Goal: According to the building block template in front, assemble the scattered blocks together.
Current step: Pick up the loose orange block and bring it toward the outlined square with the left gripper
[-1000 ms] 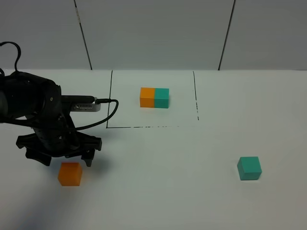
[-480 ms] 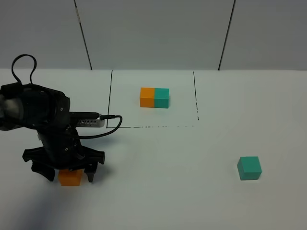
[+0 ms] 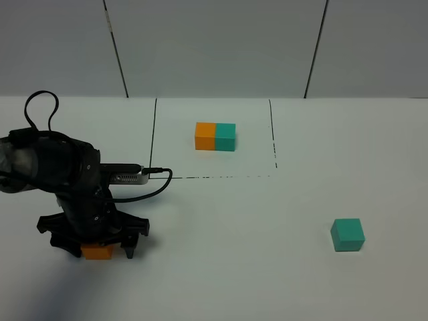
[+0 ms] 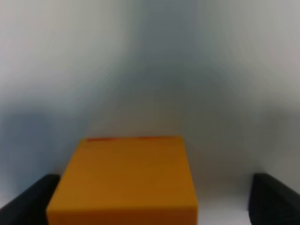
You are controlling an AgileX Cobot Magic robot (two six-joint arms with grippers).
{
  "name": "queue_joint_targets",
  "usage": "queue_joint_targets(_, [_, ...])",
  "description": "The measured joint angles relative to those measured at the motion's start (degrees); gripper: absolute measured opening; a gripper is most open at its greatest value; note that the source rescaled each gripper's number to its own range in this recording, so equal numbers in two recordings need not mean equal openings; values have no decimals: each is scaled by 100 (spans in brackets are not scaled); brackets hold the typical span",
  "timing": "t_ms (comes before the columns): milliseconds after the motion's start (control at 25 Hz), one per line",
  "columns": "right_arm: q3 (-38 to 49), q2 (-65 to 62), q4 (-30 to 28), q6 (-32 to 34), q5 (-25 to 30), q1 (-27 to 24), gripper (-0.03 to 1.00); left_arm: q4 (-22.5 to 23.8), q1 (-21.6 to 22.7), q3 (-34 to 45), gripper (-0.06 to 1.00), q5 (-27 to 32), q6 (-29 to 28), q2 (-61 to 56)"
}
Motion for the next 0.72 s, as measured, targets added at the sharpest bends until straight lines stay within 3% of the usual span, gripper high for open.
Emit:
queue_joint_targets(480, [0, 0, 0, 0, 0, 0, 74, 23, -15, 59, 67, -29, 12, -31])
queue_joint_targets(720, [0, 0, 0, 0, 0, 0, 74, -12, -15, 59, 48, 135, -16, -31])
